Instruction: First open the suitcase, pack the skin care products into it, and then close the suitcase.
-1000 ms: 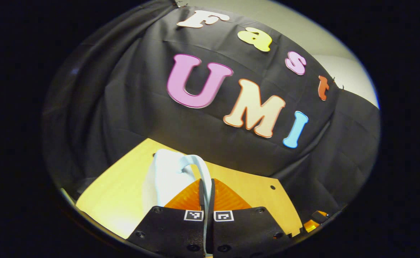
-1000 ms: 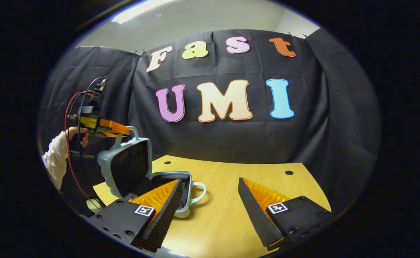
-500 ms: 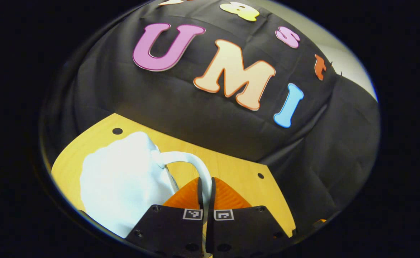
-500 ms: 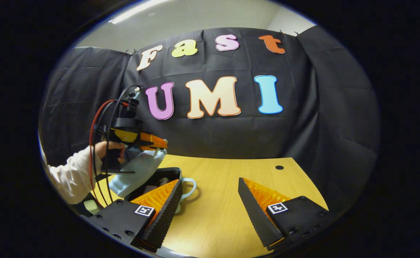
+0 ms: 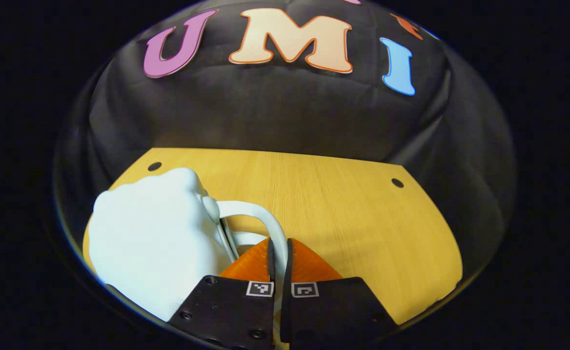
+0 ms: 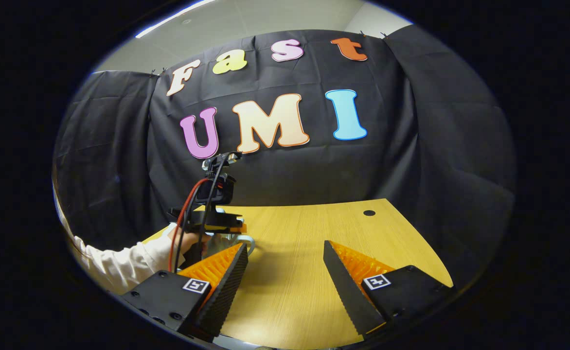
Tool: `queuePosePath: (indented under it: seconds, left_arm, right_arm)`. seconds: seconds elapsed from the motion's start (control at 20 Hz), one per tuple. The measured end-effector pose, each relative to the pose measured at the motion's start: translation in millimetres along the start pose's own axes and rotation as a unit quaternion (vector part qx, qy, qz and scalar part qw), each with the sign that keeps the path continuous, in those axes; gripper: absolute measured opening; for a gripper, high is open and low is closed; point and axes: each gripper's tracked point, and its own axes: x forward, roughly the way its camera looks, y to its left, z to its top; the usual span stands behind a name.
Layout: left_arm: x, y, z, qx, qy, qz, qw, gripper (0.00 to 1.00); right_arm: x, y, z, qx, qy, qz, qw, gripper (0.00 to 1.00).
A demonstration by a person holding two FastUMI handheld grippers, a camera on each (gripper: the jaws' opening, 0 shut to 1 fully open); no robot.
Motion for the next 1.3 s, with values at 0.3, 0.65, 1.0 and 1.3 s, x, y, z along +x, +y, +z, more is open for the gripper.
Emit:
queuePosePath:
  seconds: [0.3,0.65,1.0,1.3]
  left_arm:
    - [-9.3,-15.0,7.4,0.007,-0.016,-0.01,1.0,0.12]
    - [-109.2,-7.0,78.6,-0.011,-0.144,-0.028,0.989,0.77]
    - [-234.9,12.8,119.5,-0.034,-0.284,-0.011,0.958,0.92]
    - [-265.5,23.9,87.0,-0.042,-0.298,0.002,0.954,0.95]
  right_arm:
    - [5.1,-9.8,3.2,-0.007,-0.005,0.004,1.0,0.99]
    - [7.4,-6.2,32.0,-0.006,-0.038,0.014,0.999,0.99]
    - [4.8,13.5,70.6,-0.006,-0.096,0.025,0.995,0.99]
    - [-13.4,24.9,86.0,0.002,-0.136,0.015,0.991,0.98]
